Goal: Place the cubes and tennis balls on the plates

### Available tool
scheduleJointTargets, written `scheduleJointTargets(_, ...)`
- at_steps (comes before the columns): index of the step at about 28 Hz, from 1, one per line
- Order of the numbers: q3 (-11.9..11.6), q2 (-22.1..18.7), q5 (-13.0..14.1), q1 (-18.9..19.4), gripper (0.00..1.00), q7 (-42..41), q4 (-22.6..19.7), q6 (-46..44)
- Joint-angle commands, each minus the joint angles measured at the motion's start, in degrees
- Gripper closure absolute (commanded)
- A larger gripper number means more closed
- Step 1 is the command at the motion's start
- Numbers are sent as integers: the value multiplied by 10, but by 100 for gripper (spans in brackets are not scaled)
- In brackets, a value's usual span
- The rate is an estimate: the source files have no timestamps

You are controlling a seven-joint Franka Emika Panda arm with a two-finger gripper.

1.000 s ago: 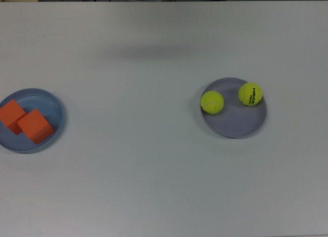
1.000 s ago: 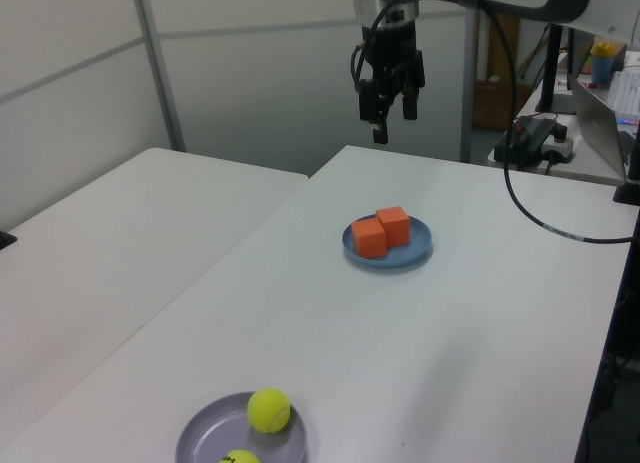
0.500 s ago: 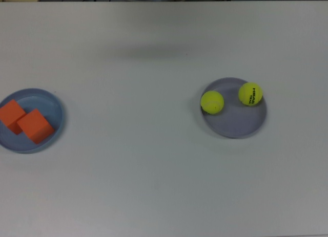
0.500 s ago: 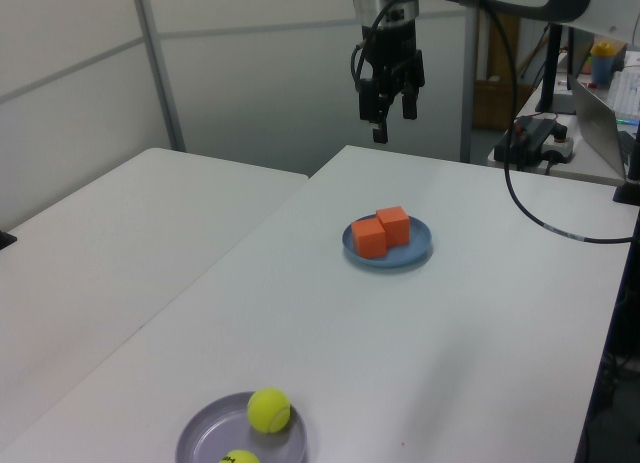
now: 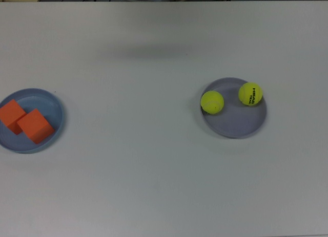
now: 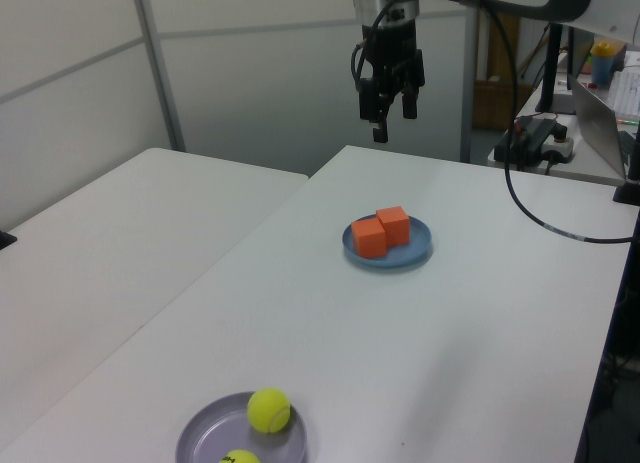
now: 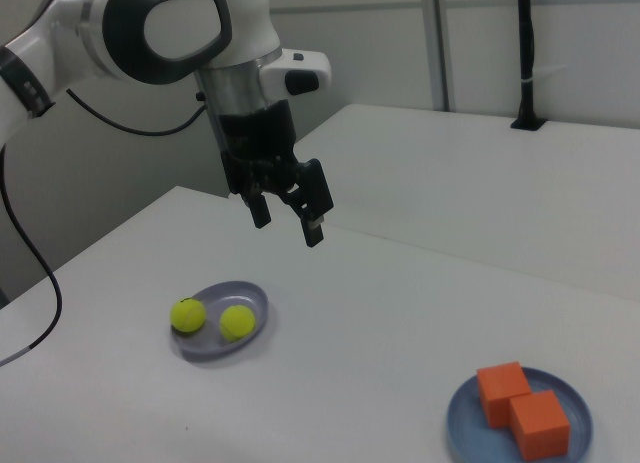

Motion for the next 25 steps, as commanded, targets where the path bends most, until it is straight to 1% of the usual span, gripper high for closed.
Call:
scheduleJointTargets(1, -9, -14, 15, 0, 0, -5, -9, -3)
scheduleJointTargets(4, -10, -19, 10, -2, 0, -3, -9, -3)
scheduleJointTargets(8, -9, -19, 10, -20, 0, -2, -10, -3)
scheduleJointTargets(12, -10, -19, 9, -26, 0, -3, -9, -4)
scheduleJointTargets(15, -9, -19, 8, -39, 0, -4, -9, -1)
scheduleJointTargets(25, -9, -20, 8, -41, 0, -4, -9, -4)
